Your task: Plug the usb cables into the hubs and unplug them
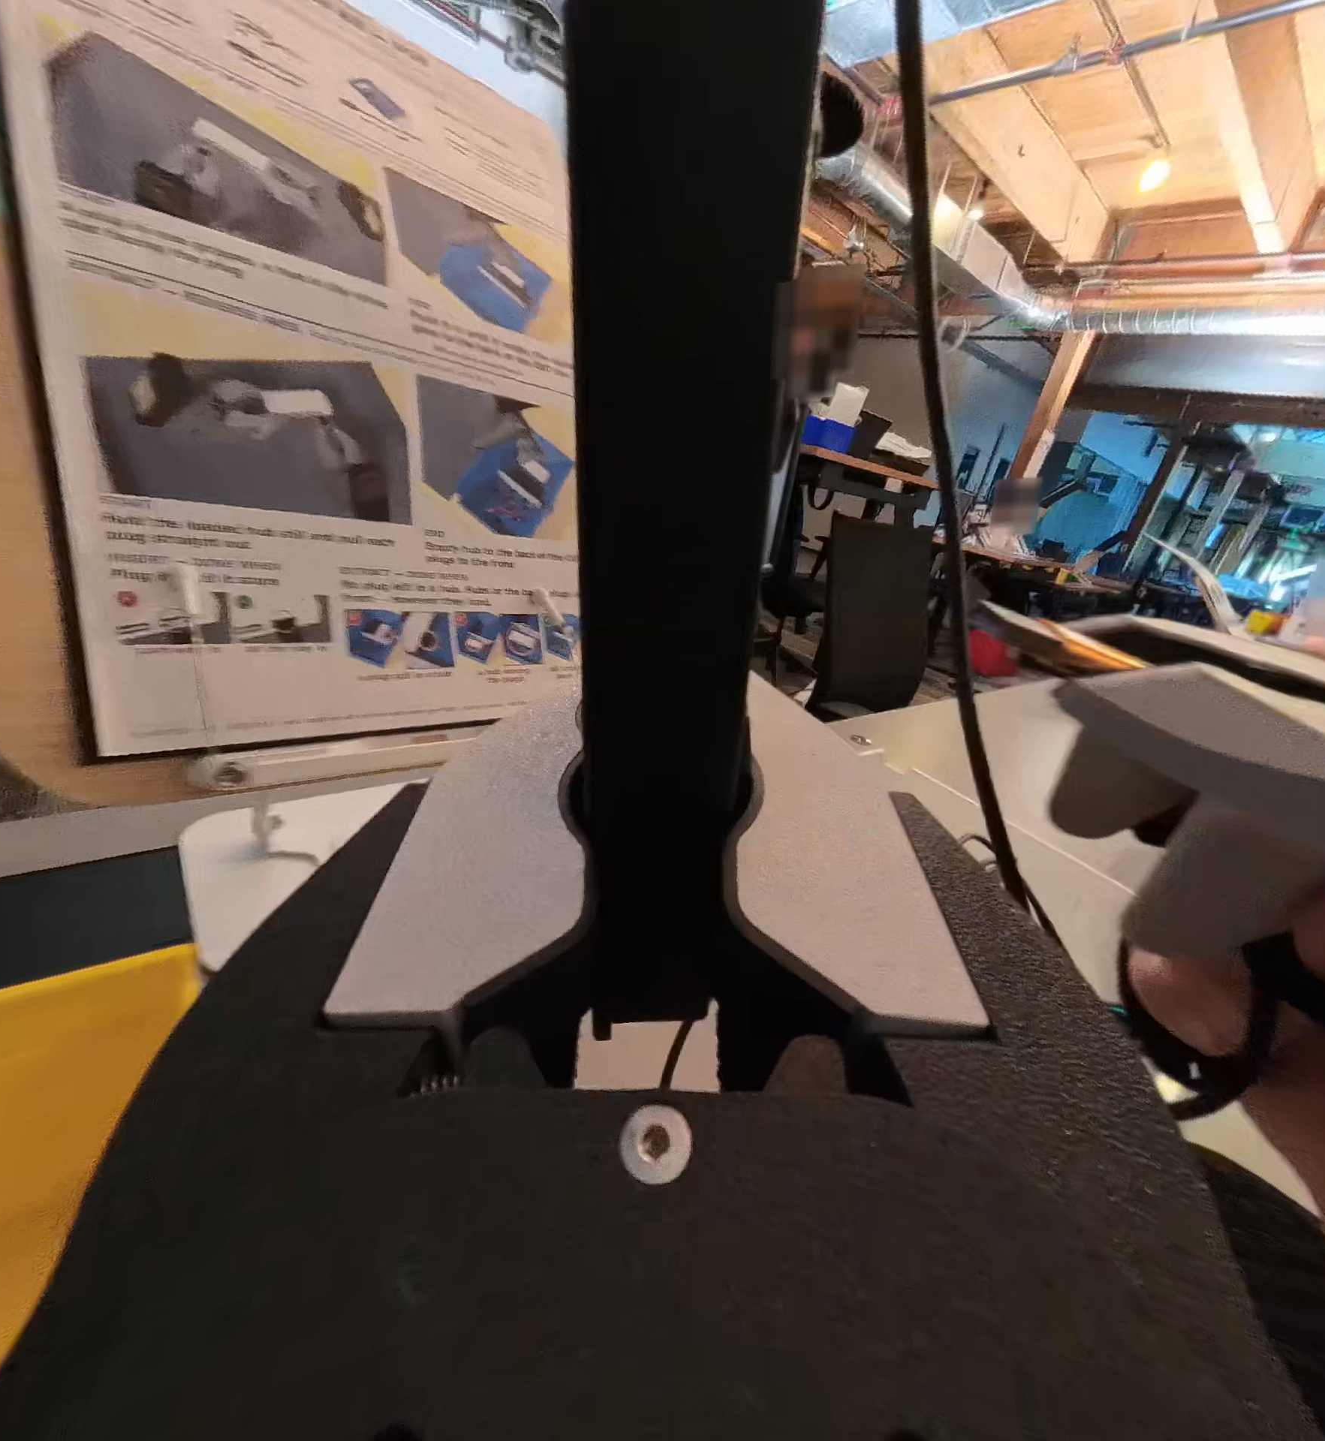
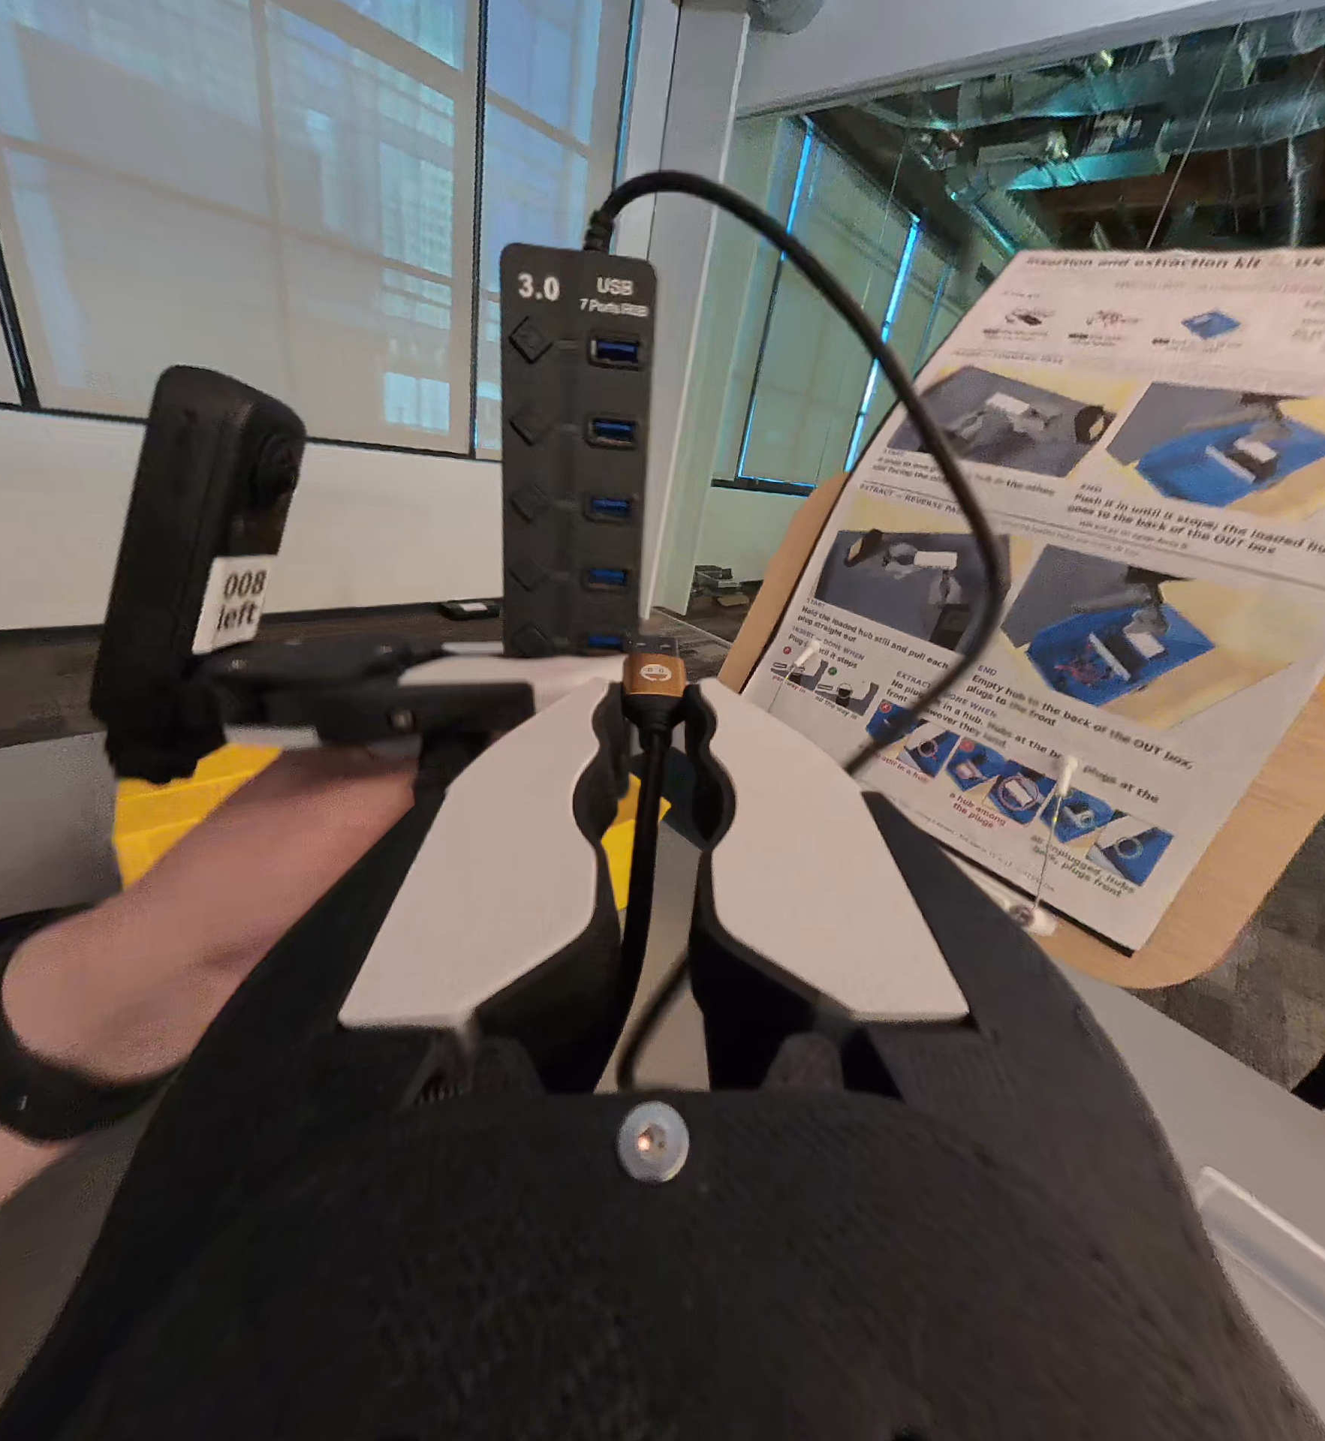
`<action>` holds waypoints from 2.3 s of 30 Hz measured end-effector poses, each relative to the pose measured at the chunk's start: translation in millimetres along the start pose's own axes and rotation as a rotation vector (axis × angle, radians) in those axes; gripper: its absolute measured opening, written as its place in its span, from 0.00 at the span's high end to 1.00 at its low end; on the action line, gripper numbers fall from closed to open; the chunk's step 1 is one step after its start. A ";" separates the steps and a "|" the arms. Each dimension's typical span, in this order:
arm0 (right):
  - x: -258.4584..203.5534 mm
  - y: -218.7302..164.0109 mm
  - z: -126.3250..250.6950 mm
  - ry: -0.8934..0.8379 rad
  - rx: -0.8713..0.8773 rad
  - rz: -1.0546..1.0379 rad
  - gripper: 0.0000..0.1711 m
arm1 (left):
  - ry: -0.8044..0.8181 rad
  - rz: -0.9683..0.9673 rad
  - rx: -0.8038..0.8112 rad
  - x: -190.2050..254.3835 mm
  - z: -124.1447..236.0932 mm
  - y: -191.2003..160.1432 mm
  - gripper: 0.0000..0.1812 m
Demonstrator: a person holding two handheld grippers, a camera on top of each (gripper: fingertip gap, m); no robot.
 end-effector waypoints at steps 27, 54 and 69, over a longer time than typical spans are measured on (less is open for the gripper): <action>148.7 -145.0 157.8 0.465 -0.715 -0.132 0.91 | -0.032 -0.102 -0.036 -7.5 40.8 36.7 0.84; 123.5 -136.4 155.2 0.646 -0.659 -0.117 0.90 | -0.075 -0.119 -0.059 4.5 36.1 32.3 0.84; 138.5 -142.5 127.9 0.416 -0.749 0.004 0.73 | -0.087 -0.158 -0.080 8.9 33.9 30.4 0.84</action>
Point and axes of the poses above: each gripper's, where its closed fingertips meet, z back along the fingers, y out of its top, x = y × z across the jaws, the point moved 2 cm from there along z, back along the fingers, and after that the axes turned 7 degrees about -x, right-handed, at the moved point
